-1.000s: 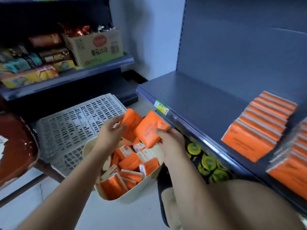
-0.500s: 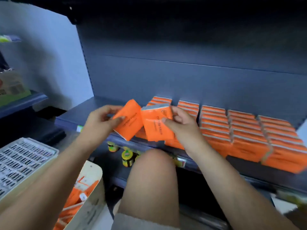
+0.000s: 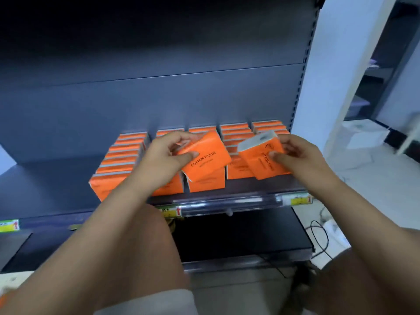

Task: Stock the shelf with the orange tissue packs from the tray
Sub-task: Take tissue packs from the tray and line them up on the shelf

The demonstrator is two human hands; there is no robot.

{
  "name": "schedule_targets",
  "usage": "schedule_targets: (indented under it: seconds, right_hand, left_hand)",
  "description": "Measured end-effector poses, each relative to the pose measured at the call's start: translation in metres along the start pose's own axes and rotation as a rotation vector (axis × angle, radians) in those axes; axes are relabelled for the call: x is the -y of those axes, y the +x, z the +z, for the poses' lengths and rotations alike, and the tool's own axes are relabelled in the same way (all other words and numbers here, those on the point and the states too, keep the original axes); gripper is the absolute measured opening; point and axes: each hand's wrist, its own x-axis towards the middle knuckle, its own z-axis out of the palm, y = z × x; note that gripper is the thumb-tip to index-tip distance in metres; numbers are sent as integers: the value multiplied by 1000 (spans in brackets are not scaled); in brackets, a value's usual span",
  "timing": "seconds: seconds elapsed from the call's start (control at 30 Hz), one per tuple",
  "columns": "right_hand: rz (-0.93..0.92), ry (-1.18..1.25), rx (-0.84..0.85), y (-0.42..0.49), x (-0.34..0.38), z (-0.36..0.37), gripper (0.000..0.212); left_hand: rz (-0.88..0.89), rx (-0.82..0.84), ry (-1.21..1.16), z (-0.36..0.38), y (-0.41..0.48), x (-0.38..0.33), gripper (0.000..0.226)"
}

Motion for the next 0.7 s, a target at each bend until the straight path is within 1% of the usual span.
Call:
schedule_targets:
  seconds: [0.13,0.2,0.33,0.47,0.53,0.7]
  right_hand:
    - [-3,-16,-161,-13,-33,-34,30]
    - [-6,-71,-192,-10,-41,-42,31]
    - [-77,-254,-163,-2,-45,-49,34]
    - [-153,-492,-117,2,-48,-51,43]
    - [-173,-618,-92,6,-51,-54,46]
    - [-186,-701,-74,14,-60,-61,48]
  left_hand:
    - [68,78,86,58,16,1,38]
    - [88,106,128,82,22,0,36]
    - [100,107,241,118,34,-2,37]
    - [73,137,382,133,41,2,37]
    - [79,126,463,137,42,3,37]
    - [156,108,695,151,44,11,36]
